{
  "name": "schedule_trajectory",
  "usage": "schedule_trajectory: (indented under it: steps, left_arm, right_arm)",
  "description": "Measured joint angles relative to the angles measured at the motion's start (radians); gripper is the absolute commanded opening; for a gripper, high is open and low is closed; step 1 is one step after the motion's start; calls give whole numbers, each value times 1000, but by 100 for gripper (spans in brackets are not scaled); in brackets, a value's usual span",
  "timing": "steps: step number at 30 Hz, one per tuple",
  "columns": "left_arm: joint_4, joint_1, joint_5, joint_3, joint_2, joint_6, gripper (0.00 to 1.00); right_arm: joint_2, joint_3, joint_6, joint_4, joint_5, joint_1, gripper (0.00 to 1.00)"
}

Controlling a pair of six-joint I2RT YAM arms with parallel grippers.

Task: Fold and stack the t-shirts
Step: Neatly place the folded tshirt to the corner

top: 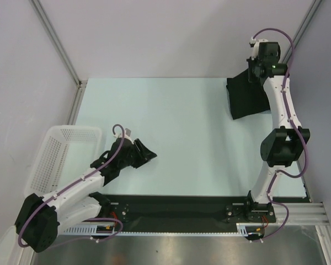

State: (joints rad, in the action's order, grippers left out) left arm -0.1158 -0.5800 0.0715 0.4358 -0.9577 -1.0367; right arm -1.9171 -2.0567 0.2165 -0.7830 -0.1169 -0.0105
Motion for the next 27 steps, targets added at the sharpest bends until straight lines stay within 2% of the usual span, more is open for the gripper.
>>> schedule_trajectory:
  steps: [7, 17, 27]
  left_arm:
    - [18, 2, 23, 2, -51, 4, 52]
    - [47, 10, 60, 26, -102, 19, 52]
    - [49, 30, 83, 27, -109, 27, 52]
  right_arm:
    - [-9, -117, 14, -27, -18, 2, 0]
    - [-9, -117, 42, -70, -21, 4, 0]
    - [-1, -113, 52, -79, -12, 64, 0]
